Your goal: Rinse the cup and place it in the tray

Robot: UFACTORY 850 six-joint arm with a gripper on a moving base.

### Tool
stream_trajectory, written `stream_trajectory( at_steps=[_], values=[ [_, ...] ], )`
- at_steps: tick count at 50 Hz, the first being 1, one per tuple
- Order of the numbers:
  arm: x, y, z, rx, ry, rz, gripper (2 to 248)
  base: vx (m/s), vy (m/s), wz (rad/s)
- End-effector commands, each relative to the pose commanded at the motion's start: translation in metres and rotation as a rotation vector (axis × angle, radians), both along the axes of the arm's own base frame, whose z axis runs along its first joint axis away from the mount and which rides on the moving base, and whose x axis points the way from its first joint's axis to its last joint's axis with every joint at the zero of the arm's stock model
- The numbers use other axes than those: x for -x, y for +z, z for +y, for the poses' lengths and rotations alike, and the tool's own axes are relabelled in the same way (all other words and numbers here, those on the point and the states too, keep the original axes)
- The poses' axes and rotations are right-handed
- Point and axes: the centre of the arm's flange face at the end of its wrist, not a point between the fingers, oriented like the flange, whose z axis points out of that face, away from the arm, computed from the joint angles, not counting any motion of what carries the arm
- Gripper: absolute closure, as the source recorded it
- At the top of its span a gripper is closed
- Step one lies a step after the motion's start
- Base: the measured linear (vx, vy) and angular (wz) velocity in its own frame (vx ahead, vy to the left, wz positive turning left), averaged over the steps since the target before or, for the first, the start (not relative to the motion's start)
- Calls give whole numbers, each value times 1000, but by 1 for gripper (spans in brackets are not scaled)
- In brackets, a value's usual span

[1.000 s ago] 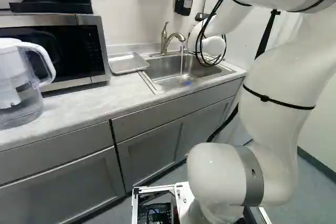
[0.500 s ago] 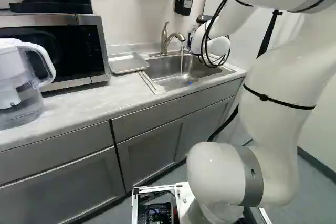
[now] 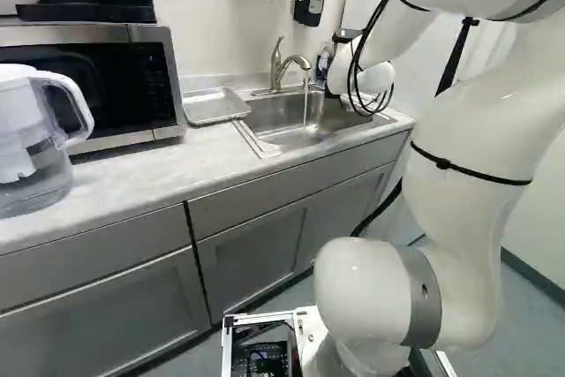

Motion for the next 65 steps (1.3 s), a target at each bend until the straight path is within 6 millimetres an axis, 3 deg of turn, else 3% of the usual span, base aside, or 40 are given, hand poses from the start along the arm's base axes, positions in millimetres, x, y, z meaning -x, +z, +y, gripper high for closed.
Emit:
stream_trajectory(
  at_steps=[36,65],
  values=[
    [12,0,-19,42,8,11,126,0,0,0],
    [15,2,-20,44,49,-17,126,0,0,0]
  ],
)
